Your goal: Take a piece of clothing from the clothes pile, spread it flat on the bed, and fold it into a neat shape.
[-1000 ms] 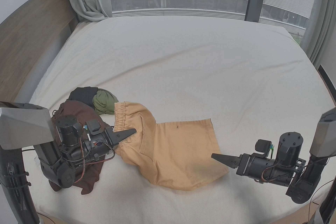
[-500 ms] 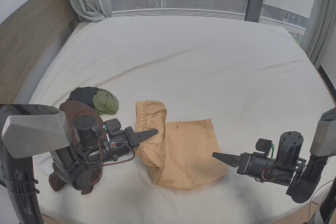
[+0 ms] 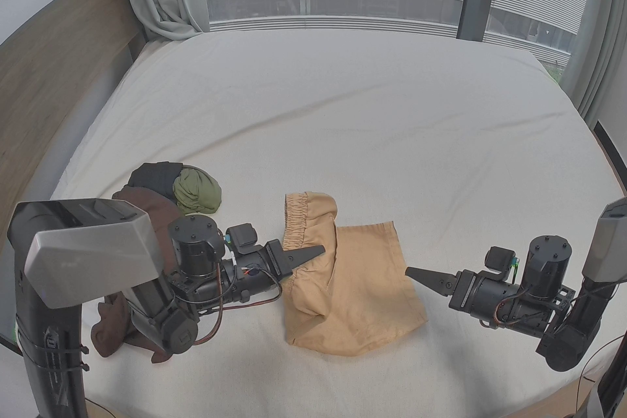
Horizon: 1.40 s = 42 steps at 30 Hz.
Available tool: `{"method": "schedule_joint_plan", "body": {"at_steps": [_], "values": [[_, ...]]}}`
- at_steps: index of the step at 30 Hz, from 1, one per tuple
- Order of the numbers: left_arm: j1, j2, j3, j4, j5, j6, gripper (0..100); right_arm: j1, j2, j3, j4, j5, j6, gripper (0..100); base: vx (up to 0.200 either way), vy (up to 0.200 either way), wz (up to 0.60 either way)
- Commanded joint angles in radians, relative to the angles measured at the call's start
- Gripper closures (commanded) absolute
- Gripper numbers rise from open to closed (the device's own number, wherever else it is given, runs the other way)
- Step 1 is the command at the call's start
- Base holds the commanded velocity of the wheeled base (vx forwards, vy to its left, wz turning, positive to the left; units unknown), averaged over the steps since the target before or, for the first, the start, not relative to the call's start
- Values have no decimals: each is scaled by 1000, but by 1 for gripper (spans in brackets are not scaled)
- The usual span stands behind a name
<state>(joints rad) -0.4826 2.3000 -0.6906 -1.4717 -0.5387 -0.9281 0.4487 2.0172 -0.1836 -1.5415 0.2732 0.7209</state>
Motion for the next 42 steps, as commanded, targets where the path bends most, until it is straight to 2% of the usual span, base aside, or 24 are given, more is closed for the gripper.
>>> {"method": "schedule_joint_plan", "body": {"at_steps": [1, 16, 27, 28, 42], "values": [[-25, 67, -73, 14, 0, -2, 100, -27, -3, -14, 0, 0, 0, 0, 0, 0, 0], [-88, 167, -234, 111, 37, -2, 100, -93, -3, -48, 0, 17, 2, 0, 0, 0, 0], [-102, 171, -253, 143, 40, -2, 100, -96, -3, -48, 0, 17, 2, 0, 0, 0, 0], [-102, 176, -257, 148, 43, -2, 0, -94, -3, -48, 0, 17, 2, 0, 0, 0, 0], [-93, 177, -257, 133, 94, 5, 0, -87, 0, -40, 0, 17, 2, 0, 0, 0, 0]]}}
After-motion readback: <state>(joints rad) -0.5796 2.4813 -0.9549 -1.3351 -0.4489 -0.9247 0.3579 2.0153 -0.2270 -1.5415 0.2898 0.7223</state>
